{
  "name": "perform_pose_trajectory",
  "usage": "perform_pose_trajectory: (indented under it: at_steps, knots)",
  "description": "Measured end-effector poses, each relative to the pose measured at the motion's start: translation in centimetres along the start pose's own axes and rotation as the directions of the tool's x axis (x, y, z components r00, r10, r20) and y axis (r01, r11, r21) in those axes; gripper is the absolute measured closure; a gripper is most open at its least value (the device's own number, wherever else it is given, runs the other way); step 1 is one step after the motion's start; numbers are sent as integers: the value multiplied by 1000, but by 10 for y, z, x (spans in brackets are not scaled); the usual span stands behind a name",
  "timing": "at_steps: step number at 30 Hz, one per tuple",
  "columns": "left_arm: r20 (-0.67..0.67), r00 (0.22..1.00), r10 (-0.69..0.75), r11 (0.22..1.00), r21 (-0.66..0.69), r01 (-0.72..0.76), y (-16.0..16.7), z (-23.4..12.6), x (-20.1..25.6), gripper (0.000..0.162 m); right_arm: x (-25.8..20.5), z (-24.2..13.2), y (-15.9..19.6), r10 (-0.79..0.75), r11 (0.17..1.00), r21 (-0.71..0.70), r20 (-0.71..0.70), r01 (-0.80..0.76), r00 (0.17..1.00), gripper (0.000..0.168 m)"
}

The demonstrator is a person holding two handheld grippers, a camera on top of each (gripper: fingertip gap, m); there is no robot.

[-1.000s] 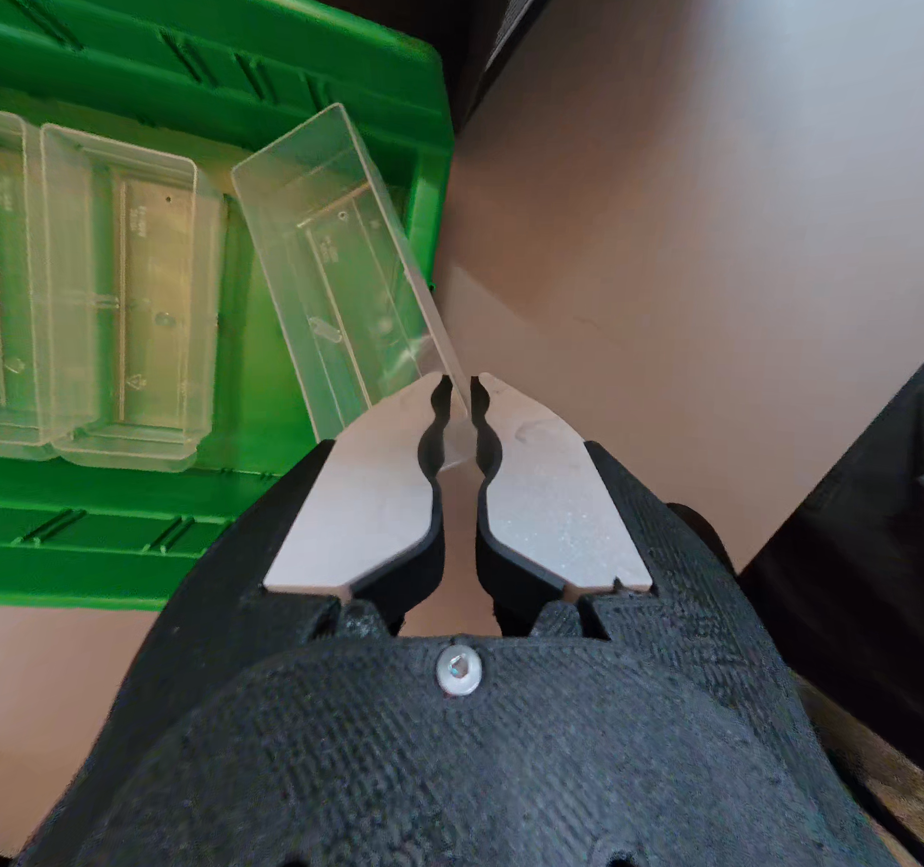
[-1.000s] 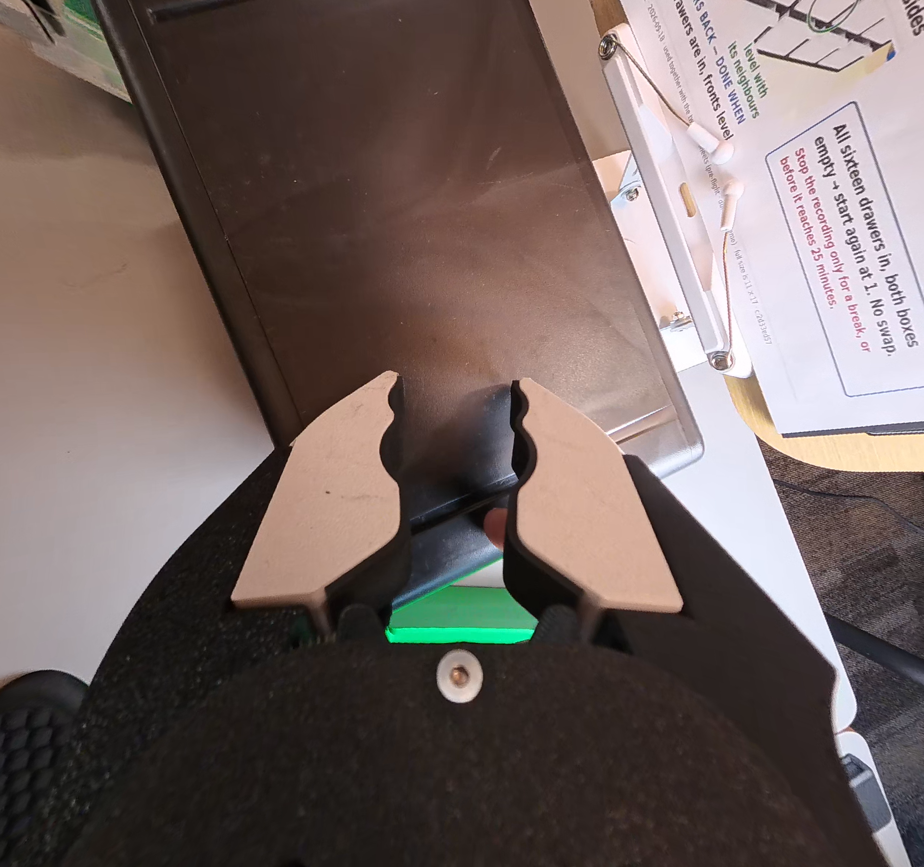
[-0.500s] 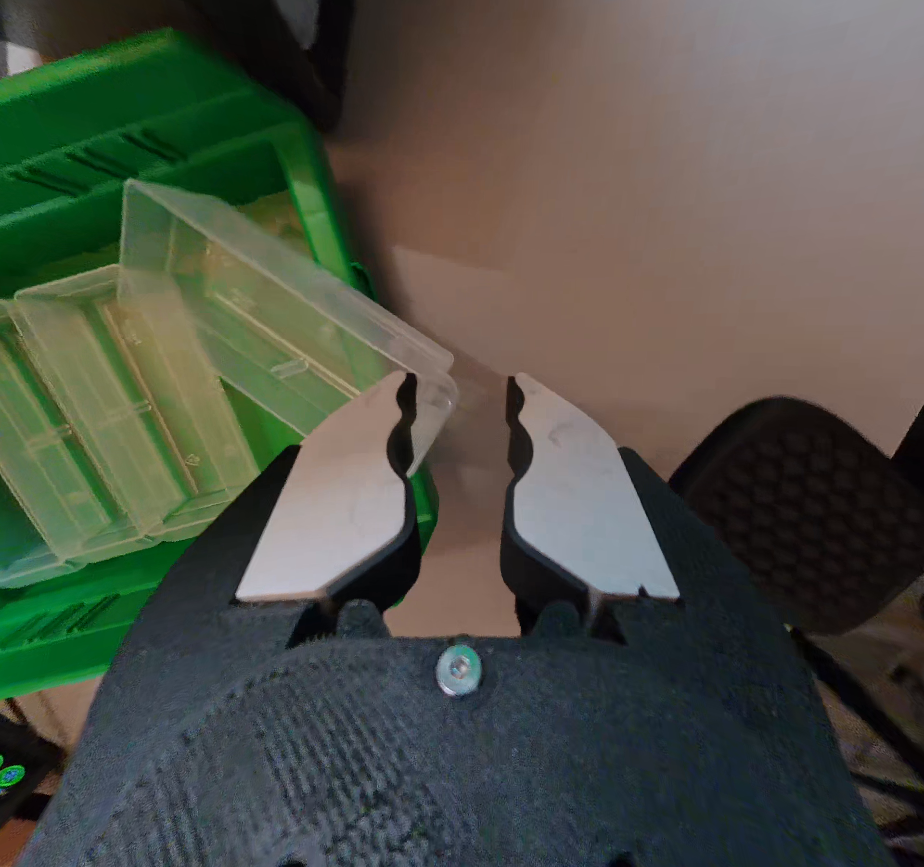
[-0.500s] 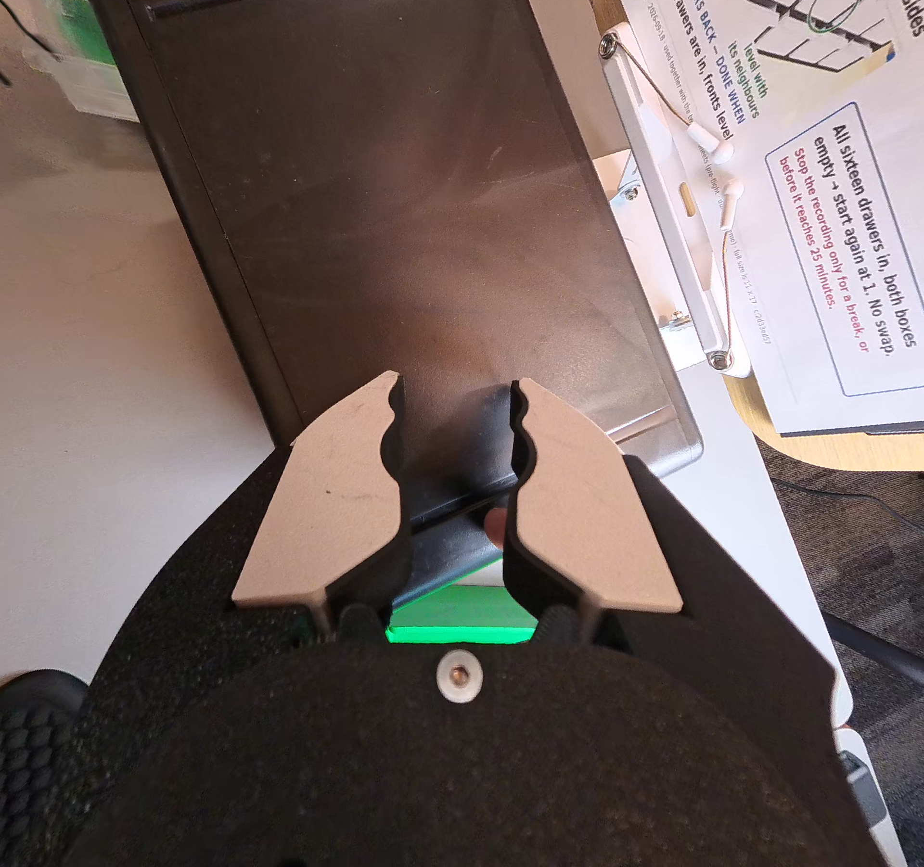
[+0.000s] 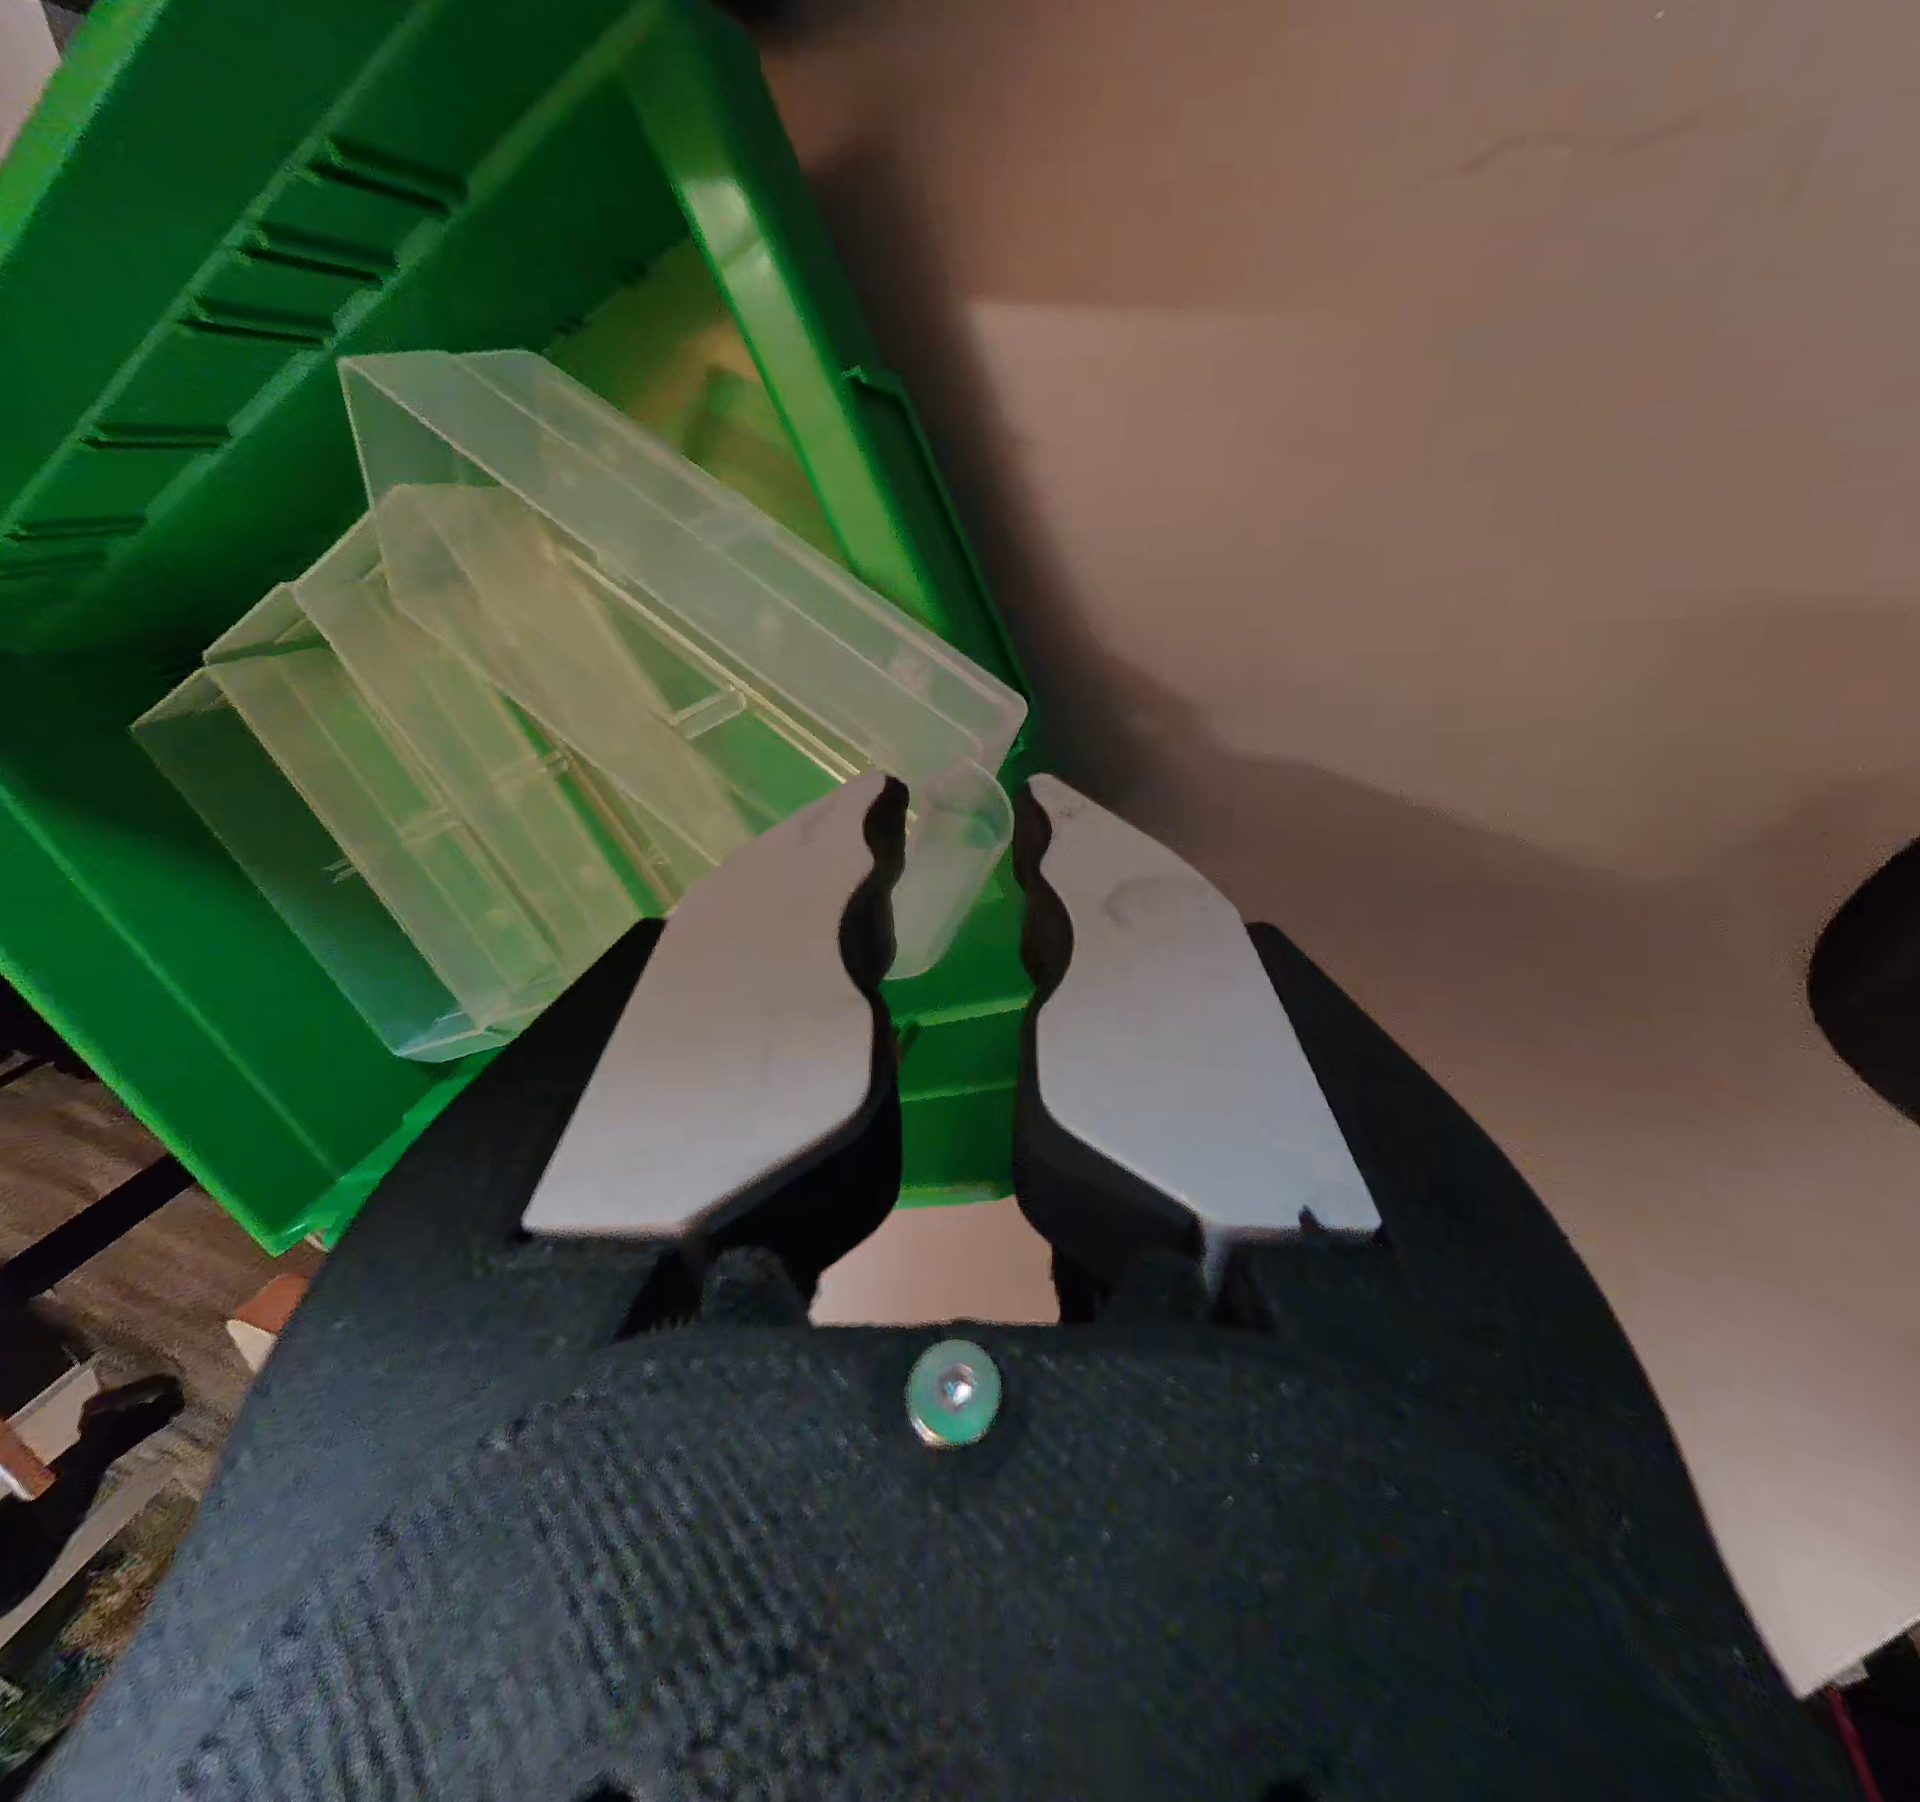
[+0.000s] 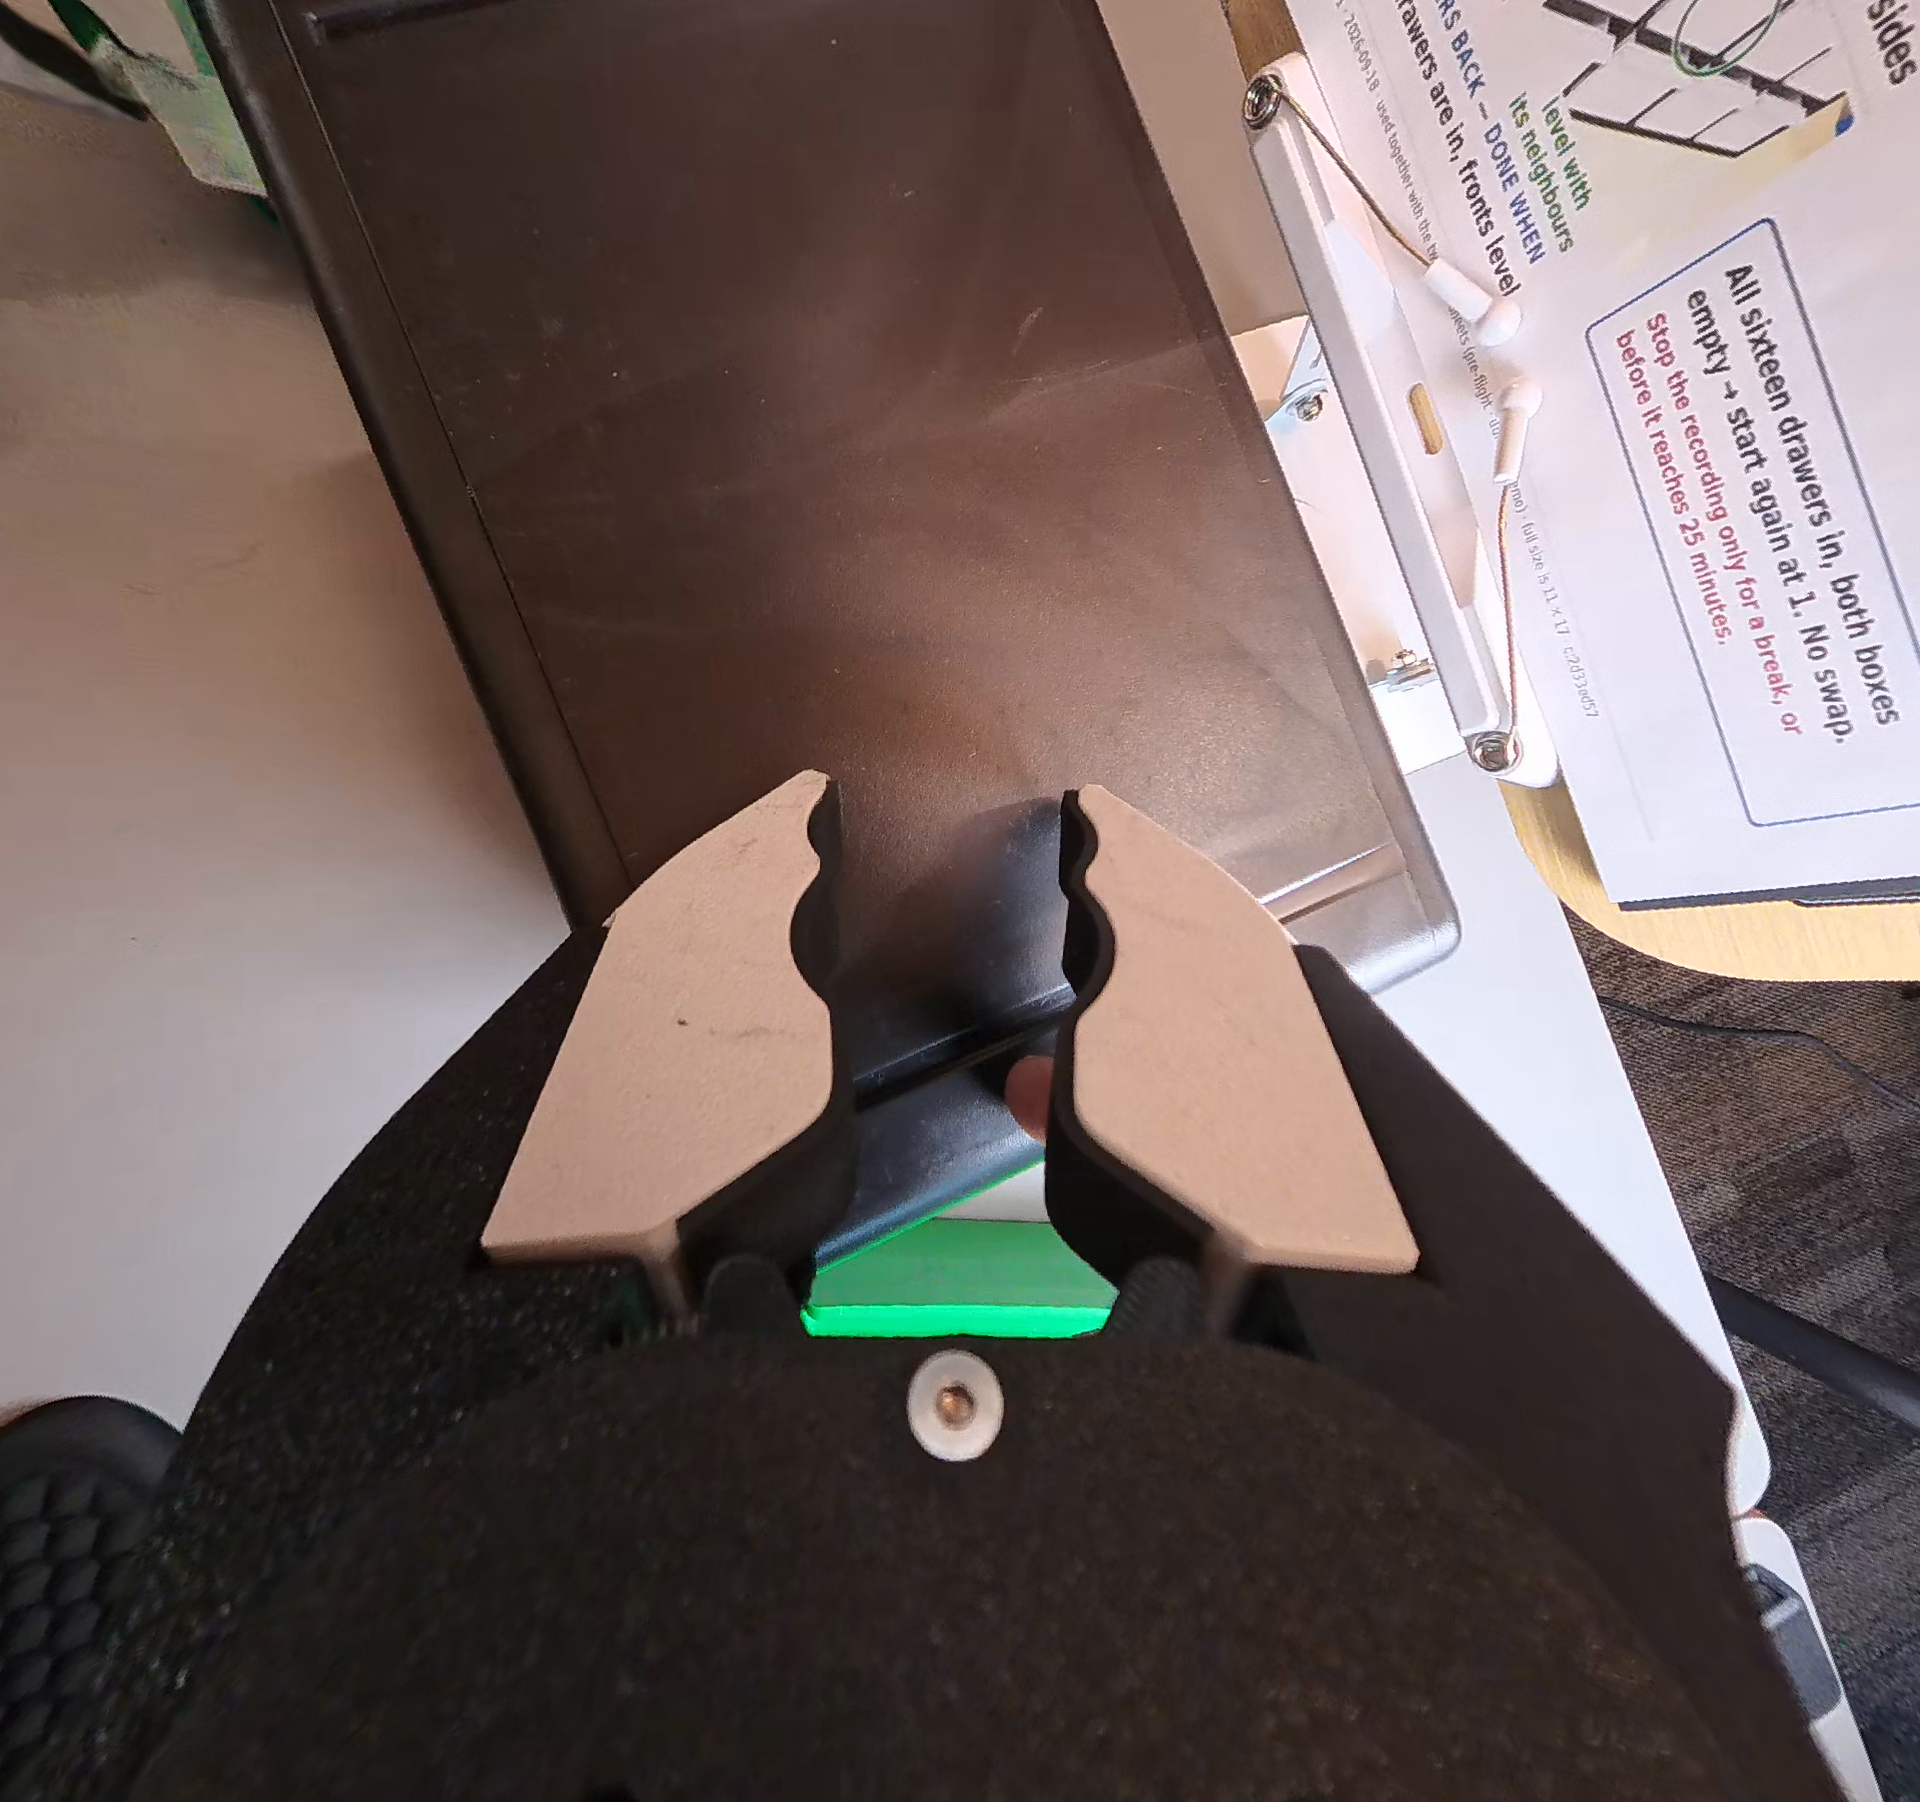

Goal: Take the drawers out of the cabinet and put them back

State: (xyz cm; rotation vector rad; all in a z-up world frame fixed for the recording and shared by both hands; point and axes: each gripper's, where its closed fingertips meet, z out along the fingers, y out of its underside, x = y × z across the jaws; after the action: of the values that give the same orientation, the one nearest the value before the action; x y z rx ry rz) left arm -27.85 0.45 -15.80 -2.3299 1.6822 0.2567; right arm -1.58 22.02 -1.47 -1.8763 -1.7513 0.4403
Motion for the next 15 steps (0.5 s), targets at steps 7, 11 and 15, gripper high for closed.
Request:
perform_pose_trajectory:
  at_steps: [7, 11, 15]
  knots:
    - [23, 998, -63, 996, 57, 61, -6, -11, -4, 142, 0, 0, 0, -1, 1000, 3, -1, 1, 1000, 128]
    - [66, 992, -108, 983, 154, 97, -22, -38, 2, 143, 0, 0, 0, -4, 1000, 3, -2, 4, 1000, 128]
    - [76, 993, -89, 965, 252, 67, -48, -69, 34, 143, -2, 0, 0, -3, 1000, -7, 11, 3, 1000, 131]
